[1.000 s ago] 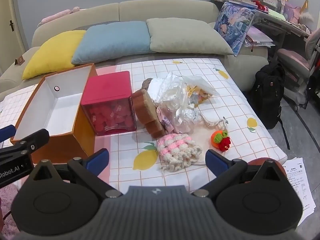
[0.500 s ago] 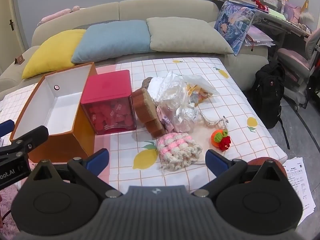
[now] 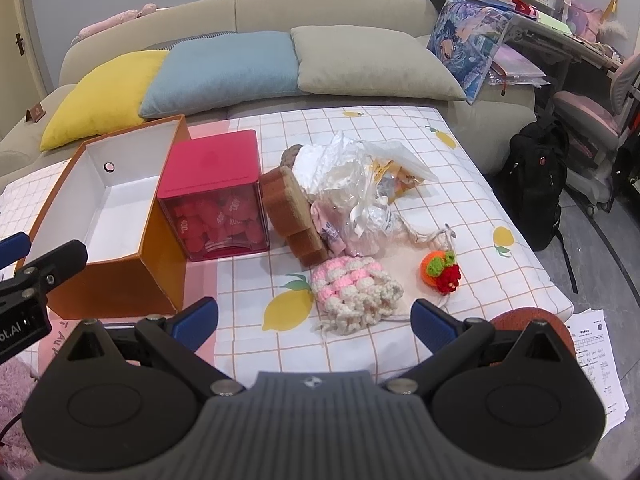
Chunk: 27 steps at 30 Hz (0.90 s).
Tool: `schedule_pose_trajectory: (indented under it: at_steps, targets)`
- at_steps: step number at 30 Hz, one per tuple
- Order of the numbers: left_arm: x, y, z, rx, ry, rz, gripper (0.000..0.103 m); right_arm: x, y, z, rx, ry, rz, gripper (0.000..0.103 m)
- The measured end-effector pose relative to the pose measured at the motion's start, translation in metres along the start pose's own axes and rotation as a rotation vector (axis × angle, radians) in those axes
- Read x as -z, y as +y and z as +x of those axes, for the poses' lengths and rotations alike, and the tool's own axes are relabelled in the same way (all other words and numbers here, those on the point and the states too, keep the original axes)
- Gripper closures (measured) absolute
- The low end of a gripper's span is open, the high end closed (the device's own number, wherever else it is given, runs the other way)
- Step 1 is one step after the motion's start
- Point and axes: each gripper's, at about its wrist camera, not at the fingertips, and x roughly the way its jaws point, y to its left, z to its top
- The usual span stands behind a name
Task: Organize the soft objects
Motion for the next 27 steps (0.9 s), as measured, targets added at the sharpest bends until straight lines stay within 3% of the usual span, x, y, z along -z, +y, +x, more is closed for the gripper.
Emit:
schedule_pose_trajectory:
  at_steps: [27]
  targets:
    - [0.0006, 0.0036, 0.0046, 0.019, 0.046, -0.015, 0.014, 0.0, 0.0003, 0.0069, 0.013, 0.031, -0.002, 0.003]
